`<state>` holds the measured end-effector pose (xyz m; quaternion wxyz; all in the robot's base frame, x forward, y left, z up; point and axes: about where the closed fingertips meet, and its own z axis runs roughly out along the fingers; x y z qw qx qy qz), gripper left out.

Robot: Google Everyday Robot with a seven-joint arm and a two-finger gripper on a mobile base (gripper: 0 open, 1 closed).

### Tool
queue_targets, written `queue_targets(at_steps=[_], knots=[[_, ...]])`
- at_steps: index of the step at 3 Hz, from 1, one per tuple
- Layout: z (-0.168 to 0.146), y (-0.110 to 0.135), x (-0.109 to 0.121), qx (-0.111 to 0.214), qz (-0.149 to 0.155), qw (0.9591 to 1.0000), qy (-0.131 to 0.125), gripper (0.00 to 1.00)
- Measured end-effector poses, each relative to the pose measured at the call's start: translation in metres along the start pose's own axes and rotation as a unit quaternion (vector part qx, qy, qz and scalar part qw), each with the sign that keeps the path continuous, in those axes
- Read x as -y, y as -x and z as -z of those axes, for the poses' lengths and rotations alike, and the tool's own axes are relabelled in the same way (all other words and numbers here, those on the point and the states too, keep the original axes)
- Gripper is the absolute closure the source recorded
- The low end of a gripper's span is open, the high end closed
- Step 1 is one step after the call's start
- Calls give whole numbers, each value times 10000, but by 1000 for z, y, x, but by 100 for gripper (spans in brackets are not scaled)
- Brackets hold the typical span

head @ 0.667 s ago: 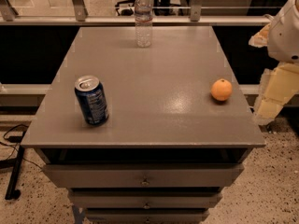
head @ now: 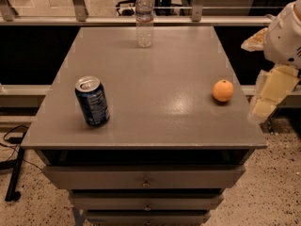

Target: Pick pepsi can

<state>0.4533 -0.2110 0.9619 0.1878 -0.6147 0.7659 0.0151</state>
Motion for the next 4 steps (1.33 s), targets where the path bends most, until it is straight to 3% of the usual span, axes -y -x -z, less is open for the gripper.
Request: queue_targets(at_steps=[1,2,3,4], knots=[[-14,2,6,365,63,9992,181,0],[-57,64,-8,1609,485,9825,806,0],[-72,116,-30,2525,677,9567,1282,0],[-77,169,-50,3291,885,9263,1610,0]])
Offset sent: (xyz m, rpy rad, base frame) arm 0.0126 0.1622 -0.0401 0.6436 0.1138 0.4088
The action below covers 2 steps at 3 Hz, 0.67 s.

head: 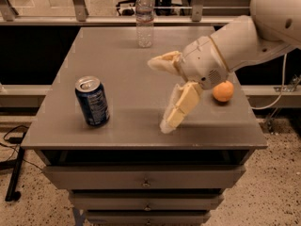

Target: Pick pepsi can

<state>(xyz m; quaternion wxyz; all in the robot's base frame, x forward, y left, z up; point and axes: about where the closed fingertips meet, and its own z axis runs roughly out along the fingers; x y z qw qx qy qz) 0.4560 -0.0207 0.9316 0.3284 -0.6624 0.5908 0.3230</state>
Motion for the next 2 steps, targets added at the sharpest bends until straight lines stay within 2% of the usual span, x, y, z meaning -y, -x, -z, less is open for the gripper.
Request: queue_targets(at_steps=[1,2], knots=[[-43,32,6,743,127,9969,214,0],[-68,37,18,1075,82,9940,188,0]])
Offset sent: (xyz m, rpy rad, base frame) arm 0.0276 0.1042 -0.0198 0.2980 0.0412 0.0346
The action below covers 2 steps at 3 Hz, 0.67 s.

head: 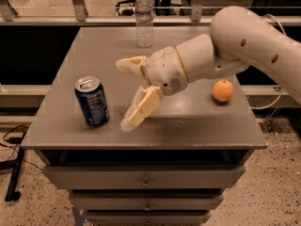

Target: Pick pepsi can

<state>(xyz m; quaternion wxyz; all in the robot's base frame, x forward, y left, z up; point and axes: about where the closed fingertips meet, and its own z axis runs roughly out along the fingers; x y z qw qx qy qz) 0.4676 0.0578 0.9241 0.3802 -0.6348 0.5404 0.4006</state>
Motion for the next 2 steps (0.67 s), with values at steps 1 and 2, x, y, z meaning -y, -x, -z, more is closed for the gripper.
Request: queue_targets(at_steps=[1,2], knots=[[-20,-7,15,227,-99,9997,-72,0],[-38,-13,26,371,-218,9990,-111,0]])
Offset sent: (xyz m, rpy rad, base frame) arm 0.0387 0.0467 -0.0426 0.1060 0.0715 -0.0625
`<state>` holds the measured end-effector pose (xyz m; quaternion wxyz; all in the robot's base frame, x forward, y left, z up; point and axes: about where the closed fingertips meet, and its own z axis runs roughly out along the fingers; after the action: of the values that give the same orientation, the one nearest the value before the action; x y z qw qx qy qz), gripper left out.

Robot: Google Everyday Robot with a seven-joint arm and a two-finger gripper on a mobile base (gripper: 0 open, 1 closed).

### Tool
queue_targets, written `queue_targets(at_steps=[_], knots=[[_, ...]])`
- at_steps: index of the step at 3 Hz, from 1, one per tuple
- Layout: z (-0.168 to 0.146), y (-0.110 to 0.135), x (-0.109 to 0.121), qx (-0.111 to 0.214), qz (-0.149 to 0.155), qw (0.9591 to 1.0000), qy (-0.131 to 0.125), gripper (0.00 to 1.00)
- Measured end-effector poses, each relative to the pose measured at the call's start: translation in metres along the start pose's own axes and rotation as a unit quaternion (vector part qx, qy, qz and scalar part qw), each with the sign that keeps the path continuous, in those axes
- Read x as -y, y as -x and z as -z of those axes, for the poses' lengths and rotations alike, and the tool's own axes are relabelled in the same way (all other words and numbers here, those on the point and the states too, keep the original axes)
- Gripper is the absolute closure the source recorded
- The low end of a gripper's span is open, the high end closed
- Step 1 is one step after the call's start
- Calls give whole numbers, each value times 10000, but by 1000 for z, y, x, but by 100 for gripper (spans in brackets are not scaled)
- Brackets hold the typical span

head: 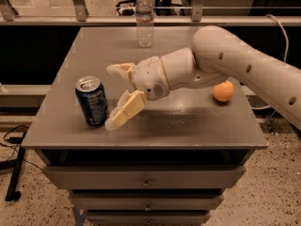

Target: Pick pepsi can

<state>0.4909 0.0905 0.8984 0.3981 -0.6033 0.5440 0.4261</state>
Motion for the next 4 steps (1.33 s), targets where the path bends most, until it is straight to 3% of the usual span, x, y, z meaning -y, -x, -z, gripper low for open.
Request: queue_targets(at_steps=[2,4], knots=[[-36,-1,-4,153,-236,9995,164,0],[-53,2,-15,204,-281,9990,298,49]])
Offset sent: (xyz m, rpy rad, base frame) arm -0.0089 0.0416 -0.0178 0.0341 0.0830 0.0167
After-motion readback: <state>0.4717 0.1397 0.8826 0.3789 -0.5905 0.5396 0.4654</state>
